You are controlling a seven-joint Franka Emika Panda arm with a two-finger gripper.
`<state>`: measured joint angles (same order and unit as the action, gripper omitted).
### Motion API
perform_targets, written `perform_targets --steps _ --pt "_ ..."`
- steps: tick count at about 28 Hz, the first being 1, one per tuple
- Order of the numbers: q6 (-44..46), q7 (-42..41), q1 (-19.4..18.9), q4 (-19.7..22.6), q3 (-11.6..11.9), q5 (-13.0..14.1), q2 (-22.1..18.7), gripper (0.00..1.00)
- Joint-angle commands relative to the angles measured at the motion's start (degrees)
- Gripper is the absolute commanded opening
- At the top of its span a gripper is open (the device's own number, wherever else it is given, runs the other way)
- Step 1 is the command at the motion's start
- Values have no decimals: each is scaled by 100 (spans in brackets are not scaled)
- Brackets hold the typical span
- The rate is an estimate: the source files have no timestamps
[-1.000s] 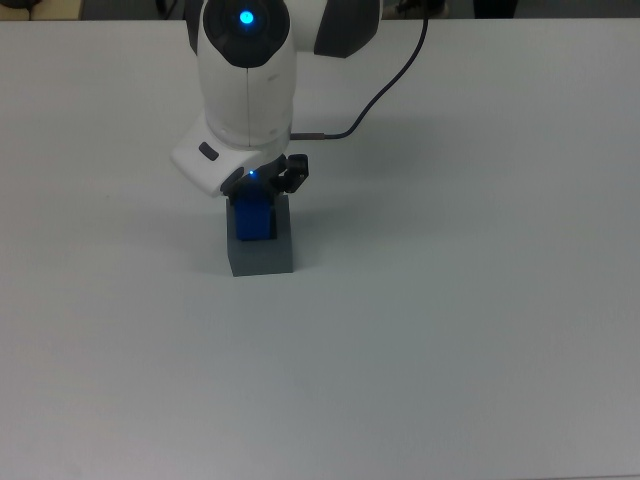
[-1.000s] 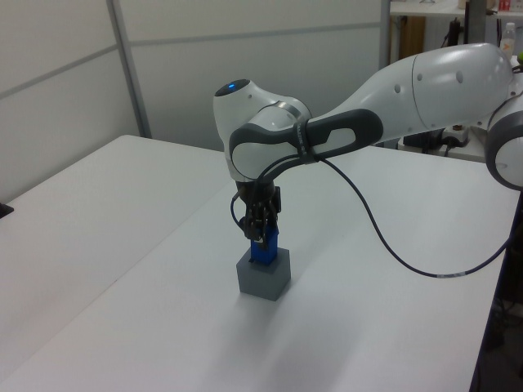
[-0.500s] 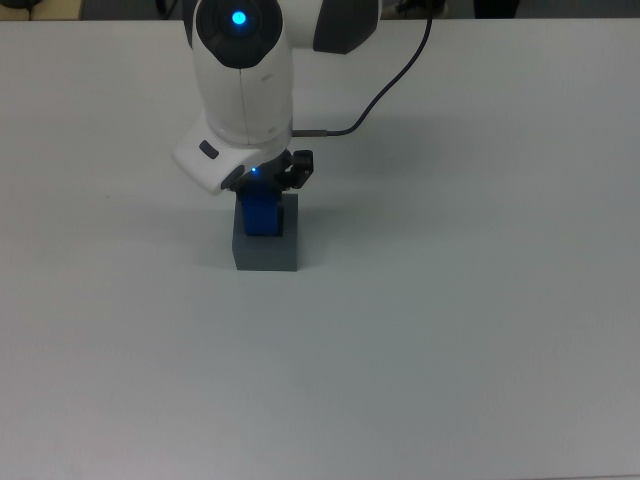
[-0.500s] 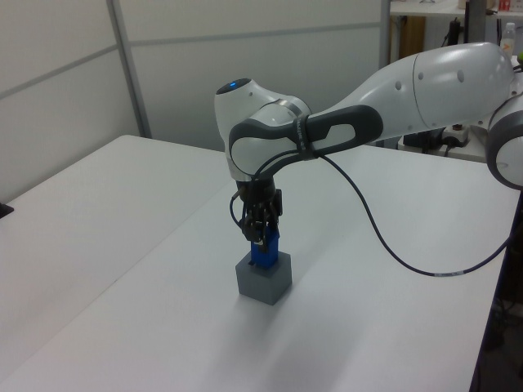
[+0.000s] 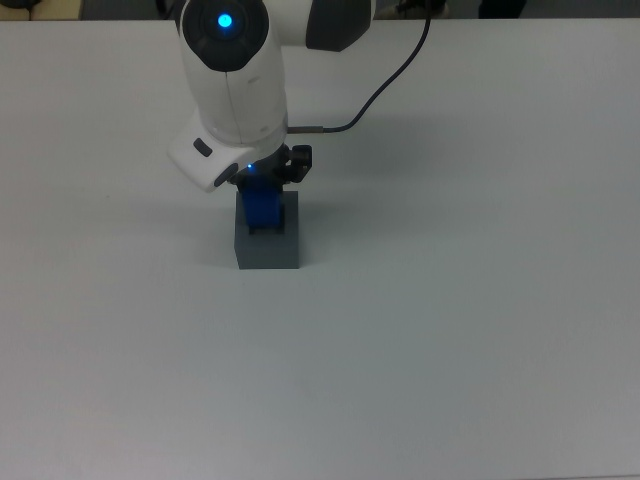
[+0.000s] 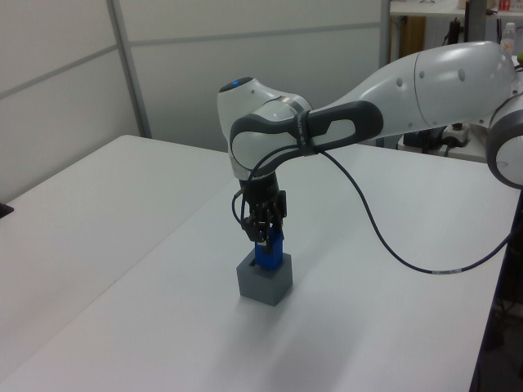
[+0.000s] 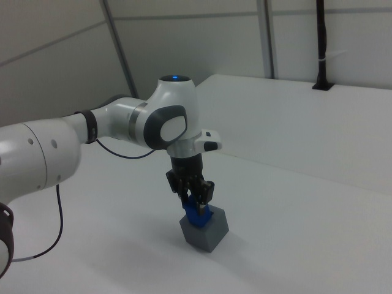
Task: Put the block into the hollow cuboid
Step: 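Lower the blue block into the grey cube's opening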
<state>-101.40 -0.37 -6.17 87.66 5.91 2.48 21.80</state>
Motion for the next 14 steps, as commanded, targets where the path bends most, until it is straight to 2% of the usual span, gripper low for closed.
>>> perform_targets --steps 1,14 --pt "182 89 -24 102 59 138 -80 31" --pt "77 -16 -16 -74 42 121 -18 34"
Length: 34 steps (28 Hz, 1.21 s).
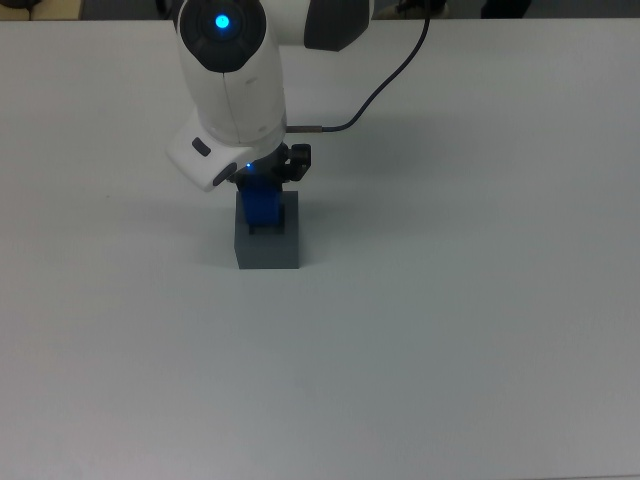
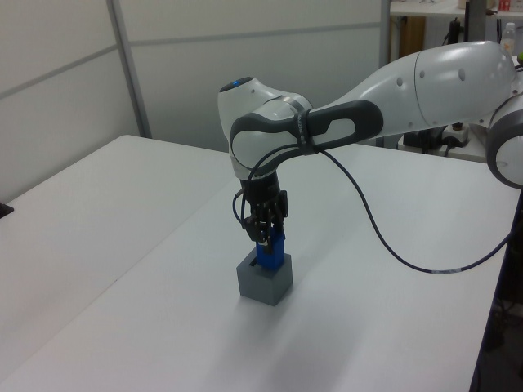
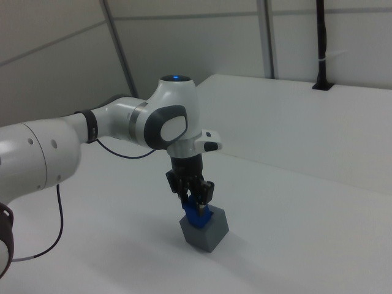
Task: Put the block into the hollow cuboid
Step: 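Lower the blue block into the grey cube's opening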
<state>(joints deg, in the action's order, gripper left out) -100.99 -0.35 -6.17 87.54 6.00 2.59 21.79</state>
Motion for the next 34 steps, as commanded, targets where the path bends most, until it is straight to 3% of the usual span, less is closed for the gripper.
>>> perform_targets --steps 1,12,34 --pt "26 -18 -16 -61 24 111 -8 34" --pt "-439 26 -16 -53 -20 146 88 34" --pt "-317 44 -60 -53 -20 67 115 38"
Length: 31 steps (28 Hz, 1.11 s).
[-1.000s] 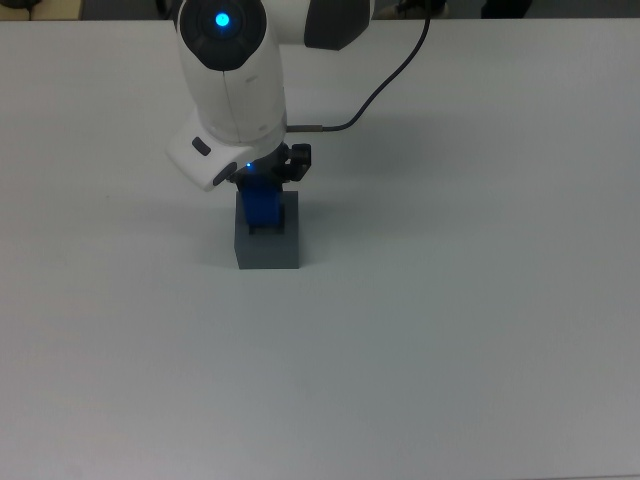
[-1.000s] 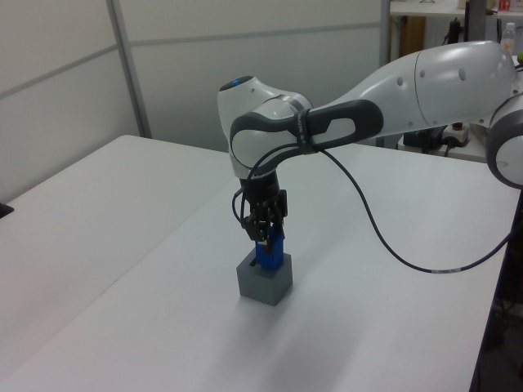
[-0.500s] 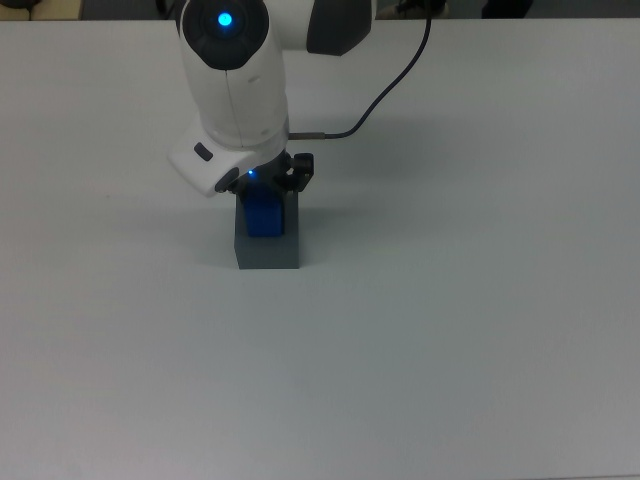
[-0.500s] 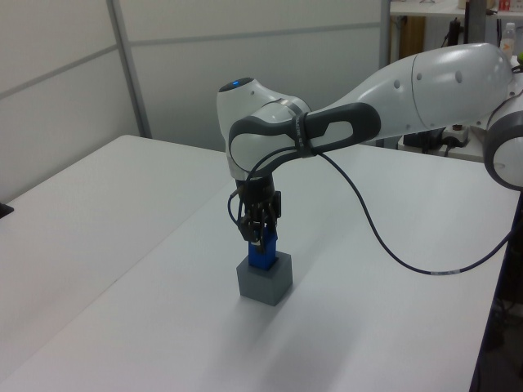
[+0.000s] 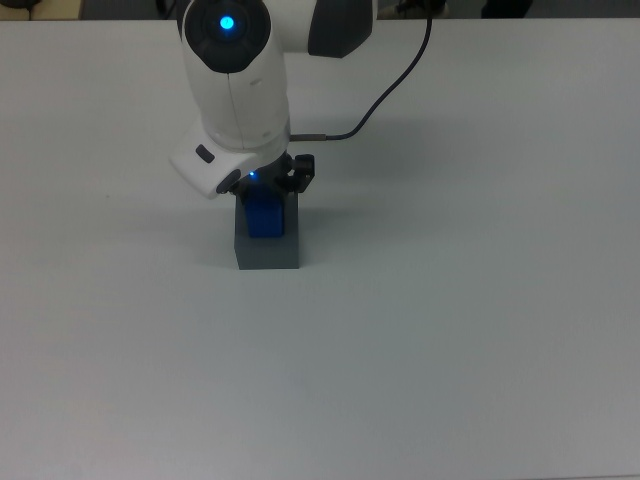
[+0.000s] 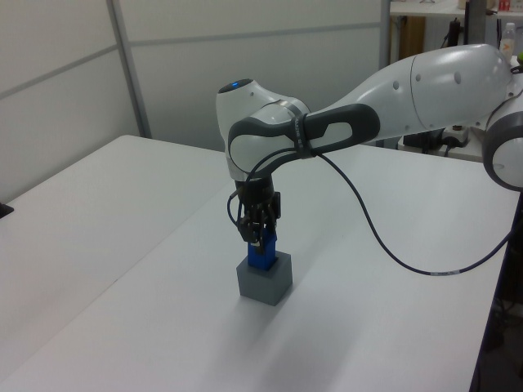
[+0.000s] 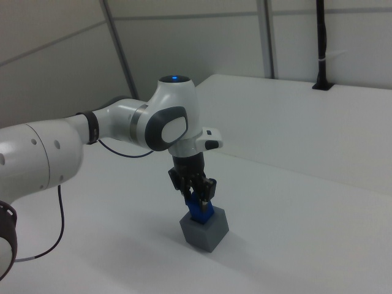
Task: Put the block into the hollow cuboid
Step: 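Lower the blue block into the grey cube's opening, then open the gripper to release the blue block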
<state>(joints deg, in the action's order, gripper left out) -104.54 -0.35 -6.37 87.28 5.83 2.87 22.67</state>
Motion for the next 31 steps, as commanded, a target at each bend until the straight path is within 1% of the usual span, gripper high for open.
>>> perform_targets --steps 1,8,9,10,11,12,13,19,23,24,28,29,31 --pt "187 35 -40 -44 -3 30 9 38" --pt "355 17 -40 -44 -3 12 -35 41" --pt "355 9 -40 -44 5 3 -35 43" --pt "355 9 -40 -44 6 3 -35 47" --pt "355 44 -40 -44 6 3 -35 73" --pt "355 61 -40 -44 -3 3 -35 96" --pt "355 79 -40 -53 5 3 -35 100" --pt "347 97 -40 -53 6 -14 -79 100" --pt "373 105 -31 -27 6 -23 -386 100" --pt "434 105 -22 8 -3 -23 -552 100" --pt "697 105 -14 17 6 -32 -869 100" --pt "829 105 -22 17 -3 -76 -1044 100" --pt "952 97 -22 43 -3 -155 -1264 100"
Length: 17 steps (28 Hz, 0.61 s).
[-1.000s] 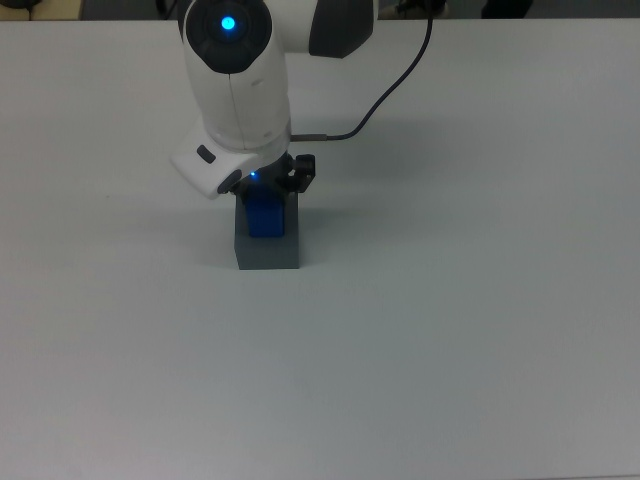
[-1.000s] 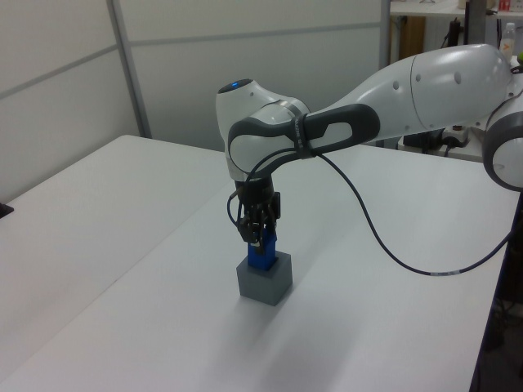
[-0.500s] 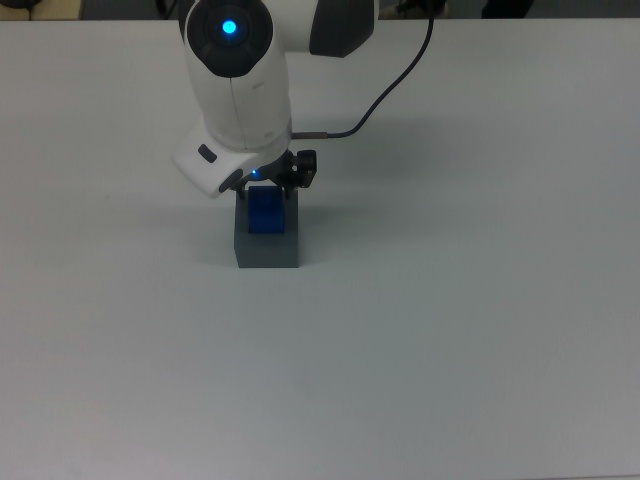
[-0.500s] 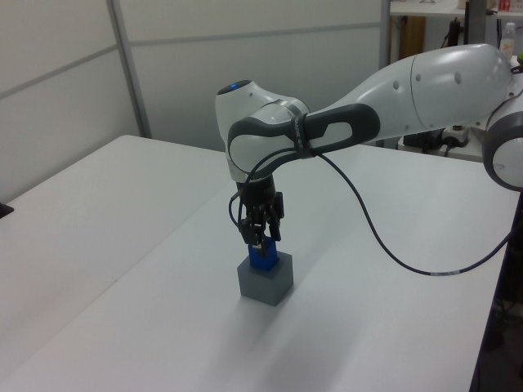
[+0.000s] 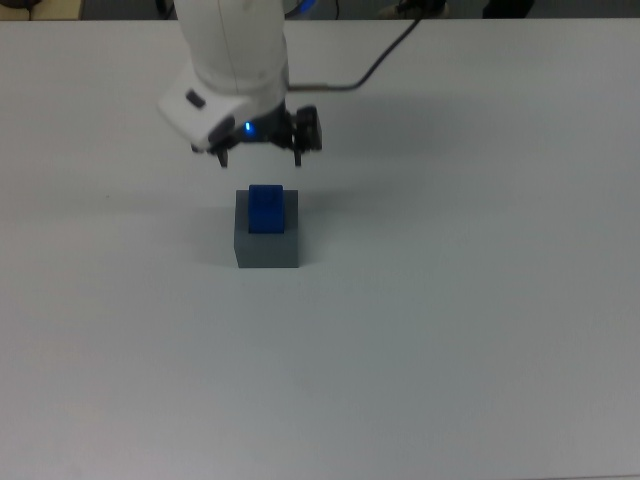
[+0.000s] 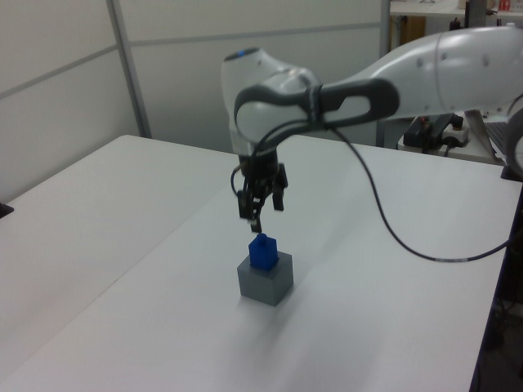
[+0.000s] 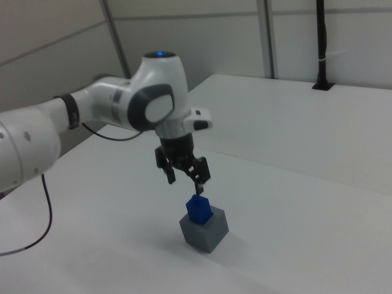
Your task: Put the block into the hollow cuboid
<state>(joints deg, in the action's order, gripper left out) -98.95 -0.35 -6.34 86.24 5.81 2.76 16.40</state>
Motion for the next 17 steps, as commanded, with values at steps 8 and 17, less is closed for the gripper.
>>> perform_targets --steps 8,17 --pt "490 61 -25 517 0 -180 -1403 100" --pt "473 79 -16 622 0 -285 -1570 100"
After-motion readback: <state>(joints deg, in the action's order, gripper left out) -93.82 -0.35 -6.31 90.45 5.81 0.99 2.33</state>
